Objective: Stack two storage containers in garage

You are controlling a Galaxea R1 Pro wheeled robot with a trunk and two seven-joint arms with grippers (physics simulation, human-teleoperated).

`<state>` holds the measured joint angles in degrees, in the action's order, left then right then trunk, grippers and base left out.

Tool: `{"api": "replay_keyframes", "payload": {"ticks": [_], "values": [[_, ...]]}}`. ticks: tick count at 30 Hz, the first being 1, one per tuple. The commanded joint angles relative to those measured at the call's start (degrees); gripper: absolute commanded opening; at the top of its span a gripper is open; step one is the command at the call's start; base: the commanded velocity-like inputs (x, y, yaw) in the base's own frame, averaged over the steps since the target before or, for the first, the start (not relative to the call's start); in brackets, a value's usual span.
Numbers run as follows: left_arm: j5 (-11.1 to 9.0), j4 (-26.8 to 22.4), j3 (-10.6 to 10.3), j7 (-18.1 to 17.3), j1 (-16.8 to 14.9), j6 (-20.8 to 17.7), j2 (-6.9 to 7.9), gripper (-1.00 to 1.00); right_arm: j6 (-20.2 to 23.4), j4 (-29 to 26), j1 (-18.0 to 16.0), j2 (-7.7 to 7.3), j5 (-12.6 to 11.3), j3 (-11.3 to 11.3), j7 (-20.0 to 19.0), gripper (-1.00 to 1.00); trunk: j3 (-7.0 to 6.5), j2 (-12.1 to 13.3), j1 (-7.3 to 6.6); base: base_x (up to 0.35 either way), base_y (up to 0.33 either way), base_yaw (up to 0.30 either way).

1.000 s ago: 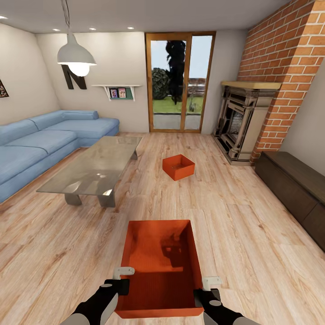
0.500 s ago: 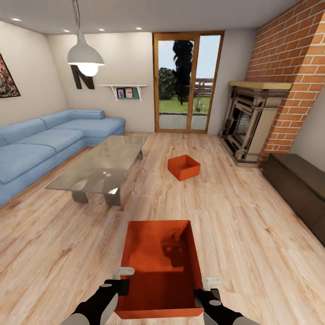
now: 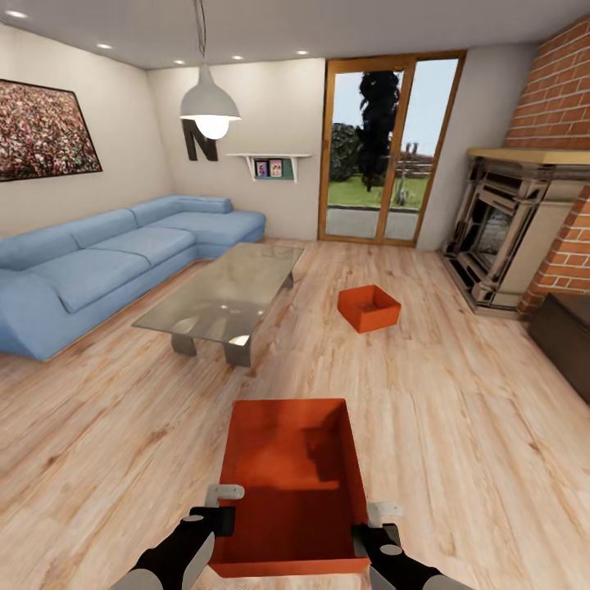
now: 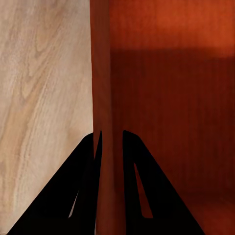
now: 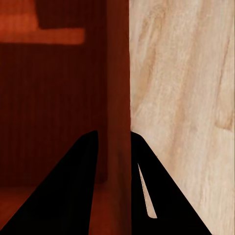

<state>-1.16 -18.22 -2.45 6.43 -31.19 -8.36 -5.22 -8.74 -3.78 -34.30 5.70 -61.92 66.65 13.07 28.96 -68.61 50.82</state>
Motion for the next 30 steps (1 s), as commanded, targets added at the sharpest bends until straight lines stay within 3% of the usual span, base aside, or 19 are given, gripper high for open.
{"api": "replay_keyframes", "payload": {"ticks": [1, 30], "values": [[-1.4, 0.1, -0.8, 0.3, 0.0, -0.9, 0.04, -1.0, -0.5, 0.1, -0.1, -0.04, 0.0, 0.6, 1.1, -1.0, 0.05, 0.0, 0.0, 0.0, 0.0, 0.3], [-1.4, 0.1, -0.8, 0.3, 0.0, -0.8, 0.04, -1.0, -0.7, 0.1, 0.0, 0.01, -0.1, 0.4, 1.1, -1.0, 0.05, 0.0, 0.0, 0.0, 0.0, 0.3]]}}
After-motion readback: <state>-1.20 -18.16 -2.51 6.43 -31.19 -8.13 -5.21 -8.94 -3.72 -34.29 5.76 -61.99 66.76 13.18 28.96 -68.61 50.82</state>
